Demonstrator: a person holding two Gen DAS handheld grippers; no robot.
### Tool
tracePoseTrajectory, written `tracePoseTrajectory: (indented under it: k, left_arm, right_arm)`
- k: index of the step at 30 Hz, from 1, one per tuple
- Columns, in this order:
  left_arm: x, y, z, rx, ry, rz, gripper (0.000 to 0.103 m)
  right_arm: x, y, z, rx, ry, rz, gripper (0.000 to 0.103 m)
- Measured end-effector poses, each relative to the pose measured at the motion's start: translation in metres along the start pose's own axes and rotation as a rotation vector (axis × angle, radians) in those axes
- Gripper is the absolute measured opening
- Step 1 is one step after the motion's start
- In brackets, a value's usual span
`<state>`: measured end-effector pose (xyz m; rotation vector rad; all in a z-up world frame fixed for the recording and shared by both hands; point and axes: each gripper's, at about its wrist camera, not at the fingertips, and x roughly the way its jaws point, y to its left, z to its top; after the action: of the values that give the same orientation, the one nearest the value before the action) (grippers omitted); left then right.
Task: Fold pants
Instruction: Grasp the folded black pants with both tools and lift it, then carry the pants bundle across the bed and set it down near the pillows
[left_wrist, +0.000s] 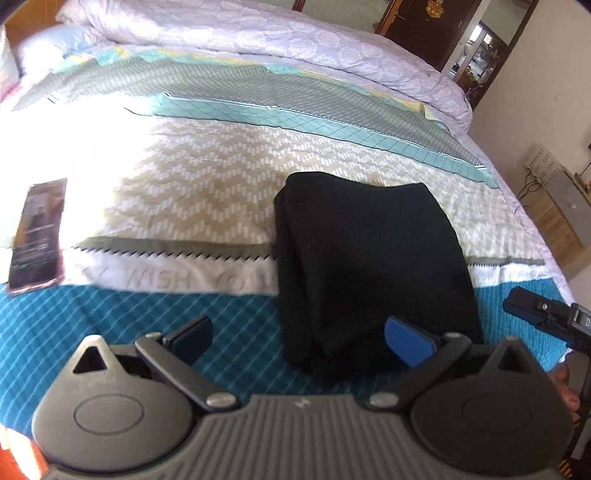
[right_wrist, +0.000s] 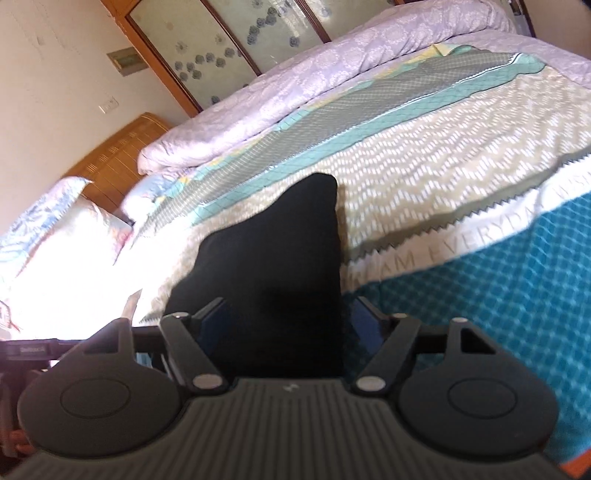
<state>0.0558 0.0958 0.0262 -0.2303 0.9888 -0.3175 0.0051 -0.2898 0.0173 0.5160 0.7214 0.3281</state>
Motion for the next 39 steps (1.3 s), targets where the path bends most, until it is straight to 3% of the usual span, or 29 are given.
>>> tracePoseTrajectory:
  k: [8, 12, 14, 15, 16, 19, 22, 26, 31, 35, 39]
  left_arm:
    - [0.099, 0.027, 0.028, -0.158, 0.156, -0.162, 0.103]
    - [0.110, 0.012, 0.023, -0.082, 0.116, -0.182, 0.102]
    - [0.112, 0.002, 0.018, -0.065, 0.122, -0.238, 0.093]
    - [0.111, -0.005, 0.015, -0.046, 0.105, -0.217, 0.087]
    - [0.109, -0.012, 0.014, -0.022, 0.089, -0.187, 0.079]
    - [0.099, -0.020, 0.016, -0.031, 0.054, -0.157, 0.056]
    - [0.084, -0.024, 0.034, -0.029, 0.006, -0.171, 0.038]
    - [0.069, -0.040, 0.084, 0.036, -0.105, -0.179, 0.037]
    - [0.082, -0.053, 0.189, 0.108, -0.264, -0.145, 0.039]
    - [0.145, -0.045, 0.262, 0.081, -0.294, -0.084, 0.041]
    - [0.231, -0.018, 0.289, 0.006, -0.218, -0.032, 0.041]
  right_arm:
    - [0.064, -0.029, 0.027, 0.065, 0.102, 0.069, 0.086]
    - [0.099, -0.045, 0.019, 0.154, 0.202, 0.138, 0.090]
    - [0.104, -0.044, 0.011, 0.194, 0.191, 0.213, 0.085]
    - [0.108, -0.037, 0.010, 0.167, 0.212, 0.243, 0.070]
    - [0.113, -0.029, 0.009, 0.156, 0.247, 0.270, 0.068]
    - [0.108, -0.012, 0.008, 0.087, 0.213, 0.240, 0.053]
    - [0.095, 0.002, 0.013, 0.015, 0.166, 0.234, 0.049]
    - [0.084, 0.026, 0.044, -0.080, 0.035, 0.251, 0.048]
    - [0.112, 0.043, 0.127, -0.149, -0.139, 0.284, 0.048]
    - [0.180, 0.035, 0.197, -0.153, -0.197, 0.266, 0.049]
    - [0.262, 0.005, 0.223, -0.148, -0.147, 0.204, 0.049]
